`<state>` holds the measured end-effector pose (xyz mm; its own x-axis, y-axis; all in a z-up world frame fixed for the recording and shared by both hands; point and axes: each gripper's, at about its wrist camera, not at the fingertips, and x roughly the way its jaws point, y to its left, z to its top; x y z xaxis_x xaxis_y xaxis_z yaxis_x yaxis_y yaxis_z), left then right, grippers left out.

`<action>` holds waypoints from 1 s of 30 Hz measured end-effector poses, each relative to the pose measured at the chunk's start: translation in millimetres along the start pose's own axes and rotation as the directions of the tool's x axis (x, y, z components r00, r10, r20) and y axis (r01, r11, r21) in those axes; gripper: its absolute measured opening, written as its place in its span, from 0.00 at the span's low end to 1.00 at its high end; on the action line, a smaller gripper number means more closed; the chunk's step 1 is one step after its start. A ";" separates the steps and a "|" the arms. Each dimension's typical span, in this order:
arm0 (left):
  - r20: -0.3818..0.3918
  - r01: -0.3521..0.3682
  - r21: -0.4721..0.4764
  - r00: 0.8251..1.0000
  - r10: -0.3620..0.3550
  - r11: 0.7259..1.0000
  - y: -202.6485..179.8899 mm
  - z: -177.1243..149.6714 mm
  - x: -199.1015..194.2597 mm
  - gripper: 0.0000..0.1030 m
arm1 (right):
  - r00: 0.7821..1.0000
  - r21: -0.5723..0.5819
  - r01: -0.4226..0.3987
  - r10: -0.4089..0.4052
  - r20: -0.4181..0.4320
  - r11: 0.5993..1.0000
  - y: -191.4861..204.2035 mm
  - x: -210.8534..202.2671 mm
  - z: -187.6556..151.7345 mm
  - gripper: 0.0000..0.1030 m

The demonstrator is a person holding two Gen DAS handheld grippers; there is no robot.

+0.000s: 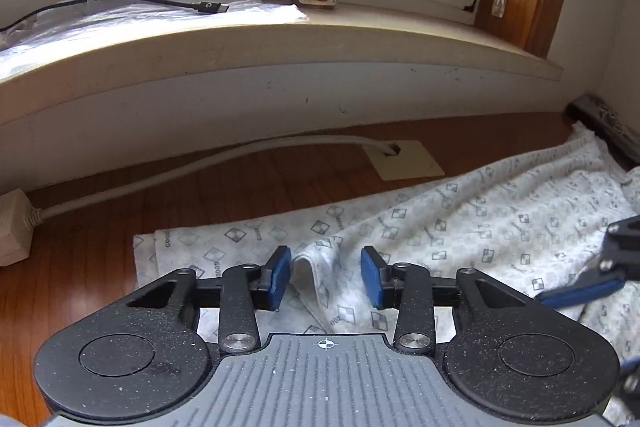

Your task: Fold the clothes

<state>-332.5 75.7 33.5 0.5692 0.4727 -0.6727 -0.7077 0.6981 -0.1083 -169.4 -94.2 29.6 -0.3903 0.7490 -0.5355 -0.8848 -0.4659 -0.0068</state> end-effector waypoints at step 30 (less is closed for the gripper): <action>0.020 -0.107 0.065 0.994 0.106 0.992 11.8 9.2 -25.7 0.26 | 0.997 0.039 -0.036 0.033 0.073 0.999 23.7 17.1 30.7 0.30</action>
<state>-351.6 76.7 56.2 0.4992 0.5546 -0.6657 -0.7358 0.6771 0.0123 -204.9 -78.0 46.2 -0.4365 0.7656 -0.4726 -0.8795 -0.4738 0.0449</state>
